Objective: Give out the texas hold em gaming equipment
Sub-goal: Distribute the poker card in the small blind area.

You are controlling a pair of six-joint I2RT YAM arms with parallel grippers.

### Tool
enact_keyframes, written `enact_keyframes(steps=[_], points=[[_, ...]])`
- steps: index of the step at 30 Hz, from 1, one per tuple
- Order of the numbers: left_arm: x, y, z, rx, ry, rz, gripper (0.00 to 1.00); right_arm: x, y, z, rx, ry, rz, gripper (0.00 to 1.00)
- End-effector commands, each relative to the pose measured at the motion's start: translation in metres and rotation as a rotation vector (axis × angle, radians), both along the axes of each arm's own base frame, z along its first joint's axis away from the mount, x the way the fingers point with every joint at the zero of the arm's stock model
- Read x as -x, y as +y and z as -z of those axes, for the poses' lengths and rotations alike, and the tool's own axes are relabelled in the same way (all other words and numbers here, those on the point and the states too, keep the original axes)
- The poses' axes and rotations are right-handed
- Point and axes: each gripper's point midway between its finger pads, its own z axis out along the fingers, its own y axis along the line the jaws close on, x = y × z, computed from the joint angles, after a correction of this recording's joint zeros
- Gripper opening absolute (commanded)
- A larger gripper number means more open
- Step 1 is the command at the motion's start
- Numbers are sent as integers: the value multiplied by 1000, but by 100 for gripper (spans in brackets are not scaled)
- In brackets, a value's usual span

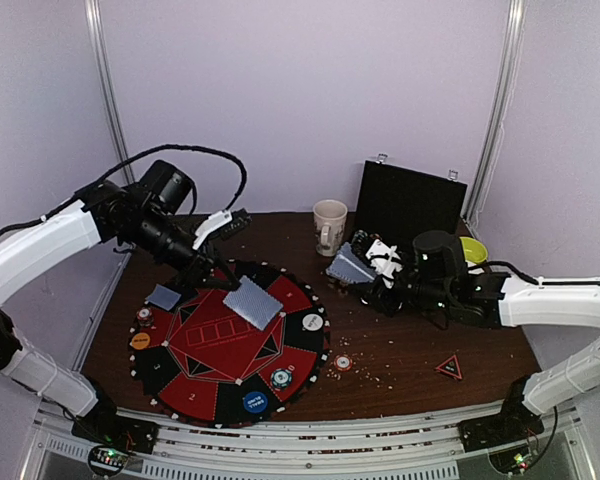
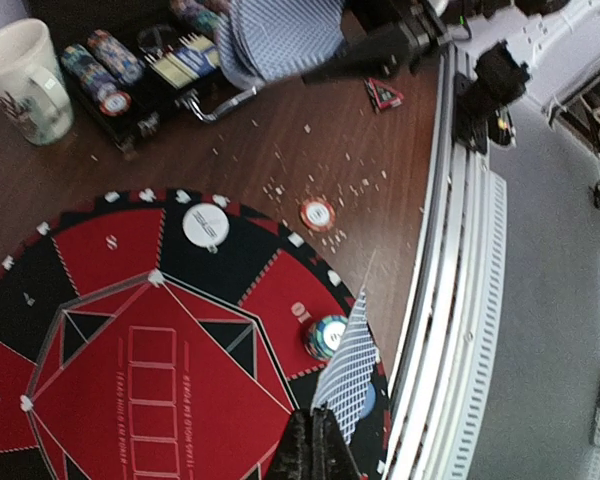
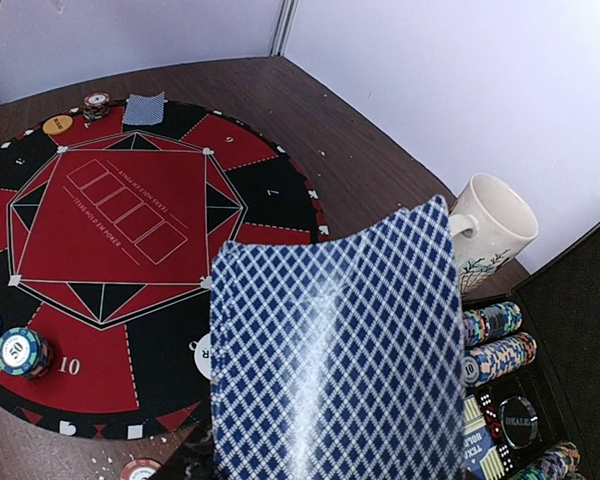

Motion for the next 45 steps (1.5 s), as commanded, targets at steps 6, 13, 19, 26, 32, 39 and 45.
enact_keyframes(steps=[6,13,19,26,32,39,45], points=[[40,7,56,-259,55,209,0,4,-8,-11,-29,-41,0,48],[79,54,142,-649,171,362,0,6,-12,-13,-39,-44,14,48],[90,62,165,-672,227,368,0,4,-12,-15,-38,-47,15,48],[86,48,183,-654,264,399,0,4,-10,-14,-32,-46,11,49],[83,43,202,-675,292,411,0,3,-10,-13,-21,-52,11,49],[82,46,220,-705,303,411,0,2,-11,-11,-11,-55,13,48],[81,44,228,-692,297,399,0,2,-10,-11,-10,-52,10,48]])
